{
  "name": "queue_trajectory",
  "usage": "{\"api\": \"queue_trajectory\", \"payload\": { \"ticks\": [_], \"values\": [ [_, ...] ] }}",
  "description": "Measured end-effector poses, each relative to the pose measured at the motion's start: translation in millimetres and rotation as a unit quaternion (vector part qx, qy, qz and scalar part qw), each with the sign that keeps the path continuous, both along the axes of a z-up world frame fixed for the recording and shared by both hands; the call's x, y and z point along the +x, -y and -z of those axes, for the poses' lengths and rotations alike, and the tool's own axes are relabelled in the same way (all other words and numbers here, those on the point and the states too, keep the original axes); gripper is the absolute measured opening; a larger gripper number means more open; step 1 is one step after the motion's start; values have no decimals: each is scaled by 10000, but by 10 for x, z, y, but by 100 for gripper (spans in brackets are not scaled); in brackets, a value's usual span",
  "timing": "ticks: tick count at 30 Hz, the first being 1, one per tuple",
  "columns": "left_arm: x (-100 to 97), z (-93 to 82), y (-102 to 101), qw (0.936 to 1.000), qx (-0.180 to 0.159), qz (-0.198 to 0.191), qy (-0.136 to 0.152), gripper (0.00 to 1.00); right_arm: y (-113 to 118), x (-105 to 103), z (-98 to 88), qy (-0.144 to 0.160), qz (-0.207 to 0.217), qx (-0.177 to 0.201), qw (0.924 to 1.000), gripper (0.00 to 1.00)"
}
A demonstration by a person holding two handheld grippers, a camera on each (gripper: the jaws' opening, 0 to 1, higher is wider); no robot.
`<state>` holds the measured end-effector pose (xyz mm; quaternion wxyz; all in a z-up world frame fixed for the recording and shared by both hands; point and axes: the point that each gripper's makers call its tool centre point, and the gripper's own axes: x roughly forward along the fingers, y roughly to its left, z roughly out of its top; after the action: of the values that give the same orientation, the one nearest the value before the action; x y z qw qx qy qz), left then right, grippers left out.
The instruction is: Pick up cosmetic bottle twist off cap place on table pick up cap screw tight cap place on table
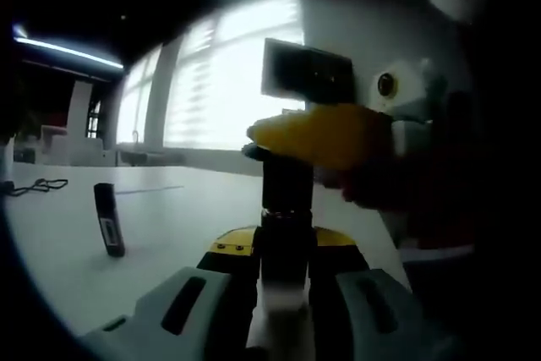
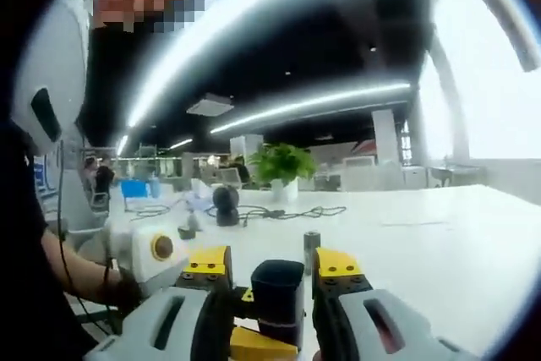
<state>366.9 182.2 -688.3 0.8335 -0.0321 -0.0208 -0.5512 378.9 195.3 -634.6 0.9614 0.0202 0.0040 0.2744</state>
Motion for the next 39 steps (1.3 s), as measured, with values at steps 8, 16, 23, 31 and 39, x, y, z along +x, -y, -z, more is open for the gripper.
{"api": "queue_trajectory", "payload": {
  "ticks": [8, 16, 23, 31, 39],
  "values": [
    [1, 1, 0, 10000, 17, -15, 20, 12, -56, 71, 181, -221, 306, -369, 9986, 30],
    [1, 2, 0, 10000, 27, -27, 30, 12, 4, 78, 199, -186, 654, -603, 9959, 24],
    [2, 3, 1, 10000, 28, -35, 21, 12, 9, 51, 191, -244, 834, -446, 9952, 18],
    [3, 5, 1, 10000, 27, -30, 13, 12, -23, 33, 191, -210, 613, -445, 9969, 18],
    [7, 5, -2, 10000, 16, -20, 2, 12, -78, 29, 196, -218, -28, -436, 9988, 18]
  ]
}}
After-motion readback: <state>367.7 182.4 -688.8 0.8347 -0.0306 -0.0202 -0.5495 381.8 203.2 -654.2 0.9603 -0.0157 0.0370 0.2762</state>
